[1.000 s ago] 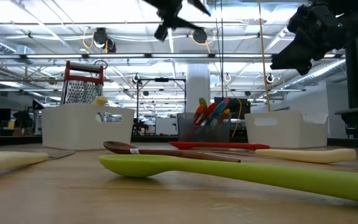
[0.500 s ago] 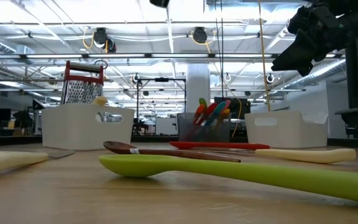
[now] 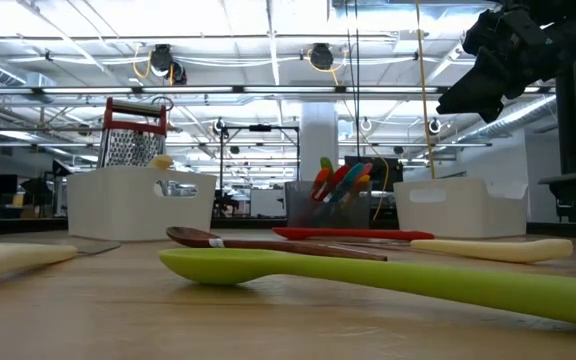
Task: Pick & Place Kitchen Items
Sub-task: Put the yellow table knife into the left white bin
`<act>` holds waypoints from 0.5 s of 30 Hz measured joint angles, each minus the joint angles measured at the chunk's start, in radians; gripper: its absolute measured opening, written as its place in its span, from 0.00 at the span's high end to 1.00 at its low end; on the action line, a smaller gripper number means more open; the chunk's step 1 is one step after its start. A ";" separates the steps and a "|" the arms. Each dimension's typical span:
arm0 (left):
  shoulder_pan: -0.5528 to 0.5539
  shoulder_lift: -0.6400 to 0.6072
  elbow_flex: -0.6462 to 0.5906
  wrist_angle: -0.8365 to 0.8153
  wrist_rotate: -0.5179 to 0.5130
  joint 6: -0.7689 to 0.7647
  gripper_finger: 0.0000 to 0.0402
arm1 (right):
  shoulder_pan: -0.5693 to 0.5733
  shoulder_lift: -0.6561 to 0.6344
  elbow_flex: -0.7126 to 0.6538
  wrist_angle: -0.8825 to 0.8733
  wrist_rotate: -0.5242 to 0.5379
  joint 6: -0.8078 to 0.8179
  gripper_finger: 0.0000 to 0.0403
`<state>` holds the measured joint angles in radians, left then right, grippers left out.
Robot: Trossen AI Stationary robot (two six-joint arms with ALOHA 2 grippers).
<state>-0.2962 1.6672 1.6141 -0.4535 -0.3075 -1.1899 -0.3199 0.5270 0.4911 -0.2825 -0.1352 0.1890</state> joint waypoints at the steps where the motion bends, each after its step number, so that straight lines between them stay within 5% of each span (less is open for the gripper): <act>1: -0.006 0.000 0.000 -0.017 0.000 -0.034 0.54 | 0.000 0.000 0.000 0.000 0.000 0.000 0.74; 15: -0.097 0.000 0.000 -0.545 0.105 -0.773 0.54 | 0.000 0.000 0.000 0.000 0.000 -0.026 0.74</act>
<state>-0.3933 1.6676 1.6138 -0.9981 -0.2029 -1.9631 -0.3199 0.5266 0.4911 -0.2825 -0.1352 0.1631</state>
